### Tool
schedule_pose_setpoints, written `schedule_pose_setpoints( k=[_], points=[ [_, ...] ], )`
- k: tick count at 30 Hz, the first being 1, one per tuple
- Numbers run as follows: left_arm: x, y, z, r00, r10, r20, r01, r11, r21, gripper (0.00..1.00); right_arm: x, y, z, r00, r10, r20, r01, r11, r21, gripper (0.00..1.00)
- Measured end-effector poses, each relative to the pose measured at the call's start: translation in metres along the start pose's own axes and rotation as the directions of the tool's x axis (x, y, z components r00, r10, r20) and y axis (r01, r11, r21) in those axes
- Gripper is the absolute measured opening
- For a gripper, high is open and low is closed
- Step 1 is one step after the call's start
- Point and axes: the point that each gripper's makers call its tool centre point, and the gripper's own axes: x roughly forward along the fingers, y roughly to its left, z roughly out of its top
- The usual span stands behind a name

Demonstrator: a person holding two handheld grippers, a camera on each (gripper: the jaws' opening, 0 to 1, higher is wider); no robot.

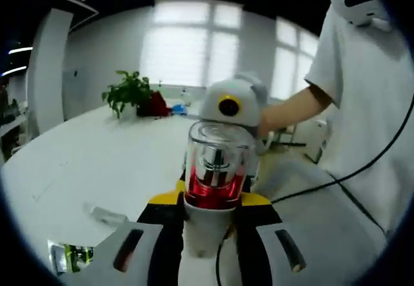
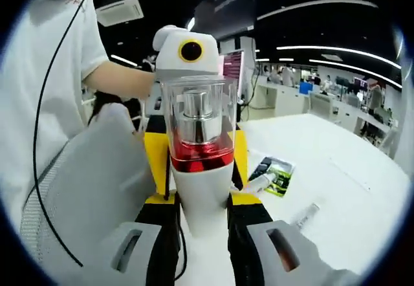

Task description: Arrange the skincare products in the storage area until every visible bottle or jar stands upright without overlapping.

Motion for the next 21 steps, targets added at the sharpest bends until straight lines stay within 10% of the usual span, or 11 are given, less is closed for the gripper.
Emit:
schedule_pose_setpoints(
  k=[21],
  points=[
    [0.032, 0.05, -0.056, 0.999, -0.031, -0.037, 0.028, 0.997, -0.075, 0.26, 0.023, -0.044, -0.072, 0.988, -0.034, -0.15, 0.038, 0.999, 0.026, 0.27]
  ],
)
